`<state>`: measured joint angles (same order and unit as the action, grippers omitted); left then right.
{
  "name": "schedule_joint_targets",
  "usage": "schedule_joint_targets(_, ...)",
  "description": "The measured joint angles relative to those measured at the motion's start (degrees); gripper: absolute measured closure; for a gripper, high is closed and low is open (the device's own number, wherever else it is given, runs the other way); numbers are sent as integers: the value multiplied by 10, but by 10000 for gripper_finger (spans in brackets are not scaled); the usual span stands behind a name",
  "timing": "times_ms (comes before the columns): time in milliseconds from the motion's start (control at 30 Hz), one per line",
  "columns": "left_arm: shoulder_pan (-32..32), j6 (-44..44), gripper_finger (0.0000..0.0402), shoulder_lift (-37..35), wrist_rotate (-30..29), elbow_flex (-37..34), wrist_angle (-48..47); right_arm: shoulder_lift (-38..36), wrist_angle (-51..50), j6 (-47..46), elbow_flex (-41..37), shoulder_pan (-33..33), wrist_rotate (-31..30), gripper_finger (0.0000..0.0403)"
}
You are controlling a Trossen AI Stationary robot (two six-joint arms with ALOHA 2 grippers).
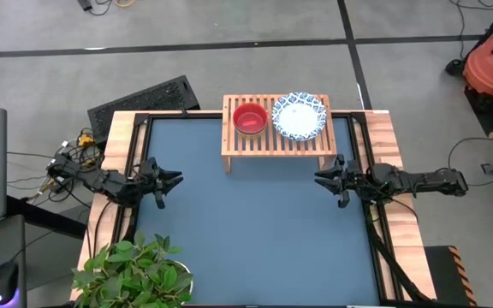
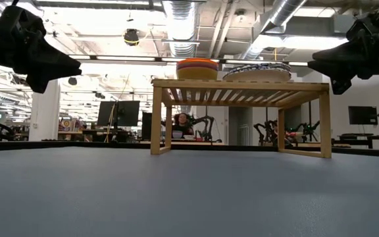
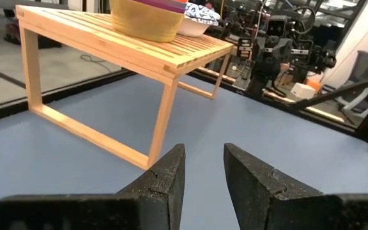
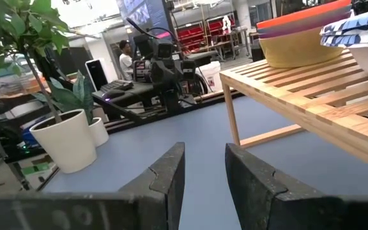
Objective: Place and stack bowls onto a shelf
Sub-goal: Return to Home Position
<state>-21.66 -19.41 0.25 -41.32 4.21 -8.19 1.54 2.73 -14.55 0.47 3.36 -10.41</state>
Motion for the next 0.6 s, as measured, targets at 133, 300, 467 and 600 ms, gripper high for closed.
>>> schedule_joint_targets(133,0,1,308,0,0,0,0,0,0,0,0,0,0,265)
schedule_joint_targets(300,0,-6,308,0,0,0,0,0,-1,0,0,0,0,265)
schedule_joint_targets(467,0,-6,308,0,0,0,0,0,-1,0,0,0,0,265)
schedule_joint_targets(600,0,-7,308,0,0,0,0,0,-1,0,0,0,0,265)
